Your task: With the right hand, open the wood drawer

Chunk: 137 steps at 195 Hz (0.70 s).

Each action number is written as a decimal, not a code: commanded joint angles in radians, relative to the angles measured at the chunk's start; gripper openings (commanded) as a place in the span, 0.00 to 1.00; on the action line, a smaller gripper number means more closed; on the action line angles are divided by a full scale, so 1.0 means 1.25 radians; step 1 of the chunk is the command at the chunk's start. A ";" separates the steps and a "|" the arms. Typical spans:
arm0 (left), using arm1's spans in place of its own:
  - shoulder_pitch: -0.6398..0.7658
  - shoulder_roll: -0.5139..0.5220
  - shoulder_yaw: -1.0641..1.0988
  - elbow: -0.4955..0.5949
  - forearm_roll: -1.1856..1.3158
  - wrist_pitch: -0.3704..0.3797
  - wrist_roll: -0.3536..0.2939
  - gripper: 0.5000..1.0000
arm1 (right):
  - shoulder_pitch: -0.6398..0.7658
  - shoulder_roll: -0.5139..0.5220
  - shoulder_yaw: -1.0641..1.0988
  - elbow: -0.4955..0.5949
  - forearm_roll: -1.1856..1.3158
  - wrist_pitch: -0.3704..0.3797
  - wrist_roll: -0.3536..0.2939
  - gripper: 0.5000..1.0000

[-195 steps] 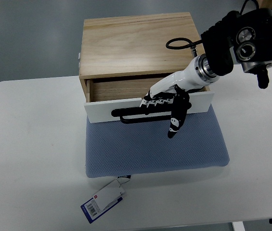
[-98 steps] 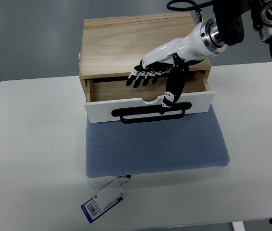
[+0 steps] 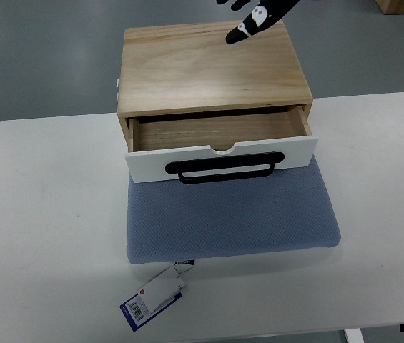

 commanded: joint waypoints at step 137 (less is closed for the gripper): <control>0.000 0.000 0.000 0.000 0.000 0.001 0.000 1.00 | -0.888 0.162 0.841 -0.382 -0.075 -0.104 0.158 0.86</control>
